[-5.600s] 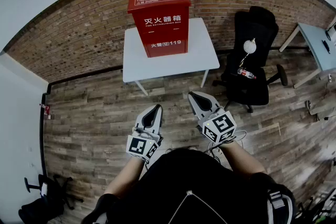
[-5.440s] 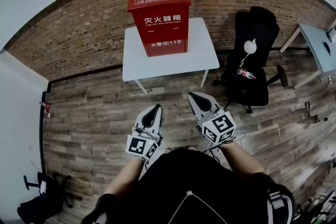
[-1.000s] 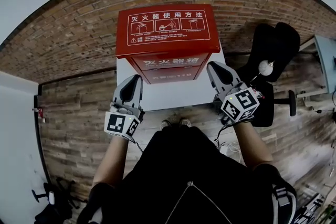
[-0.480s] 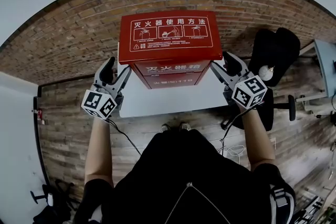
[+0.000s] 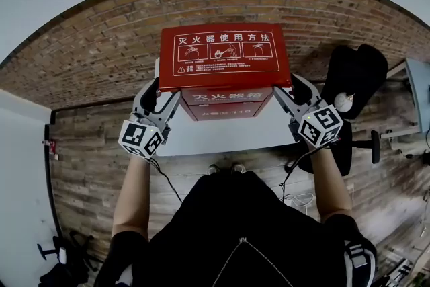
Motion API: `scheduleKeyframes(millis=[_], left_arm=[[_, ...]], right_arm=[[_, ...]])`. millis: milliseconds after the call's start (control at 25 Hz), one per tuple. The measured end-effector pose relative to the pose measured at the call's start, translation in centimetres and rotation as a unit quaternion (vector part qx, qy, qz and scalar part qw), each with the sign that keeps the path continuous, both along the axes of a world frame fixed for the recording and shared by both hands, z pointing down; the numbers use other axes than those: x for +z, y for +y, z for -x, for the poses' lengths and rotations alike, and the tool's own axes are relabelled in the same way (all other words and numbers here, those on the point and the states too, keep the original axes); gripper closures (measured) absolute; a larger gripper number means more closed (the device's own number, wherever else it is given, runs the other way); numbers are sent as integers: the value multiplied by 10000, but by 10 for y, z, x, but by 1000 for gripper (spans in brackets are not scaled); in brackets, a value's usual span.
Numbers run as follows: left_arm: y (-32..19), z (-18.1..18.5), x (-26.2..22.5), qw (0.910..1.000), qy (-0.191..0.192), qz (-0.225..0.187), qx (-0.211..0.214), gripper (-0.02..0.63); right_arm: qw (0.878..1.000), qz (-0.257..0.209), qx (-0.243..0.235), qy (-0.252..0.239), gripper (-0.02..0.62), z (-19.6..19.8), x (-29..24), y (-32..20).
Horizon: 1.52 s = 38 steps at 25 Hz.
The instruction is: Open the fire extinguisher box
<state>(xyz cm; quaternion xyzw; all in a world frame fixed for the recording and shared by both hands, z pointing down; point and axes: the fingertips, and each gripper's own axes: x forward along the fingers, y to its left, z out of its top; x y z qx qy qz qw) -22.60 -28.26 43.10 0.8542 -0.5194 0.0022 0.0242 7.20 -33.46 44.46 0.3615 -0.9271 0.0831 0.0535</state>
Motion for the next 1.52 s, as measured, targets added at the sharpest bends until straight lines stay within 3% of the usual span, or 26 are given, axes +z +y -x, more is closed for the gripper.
scheduleKeyframes(millis=[360,680,920,1200,1520], left_arm=[[-11,6,-56,9985,-296,-416,200,264],[-62,18,-126,9956,-30,-905,249,264],[-116,24,-149,9946,115,-1026,86,265],[-169,34,-153,9962,125,-865,-51,264],[-200,42,-146,9974,136,-685,-157,264]], right_arm=[[9990,-265,-243,-257,328,3,-63,-8],[9914,-1223,-95,-445,328,12,-142,-66],[9887,-1209,236,-858,330,20,-165,-129],[9903,-1095,500,-699,330,36,-169,-190],[9923,-954,550,-559,330,47,-163,-224]])
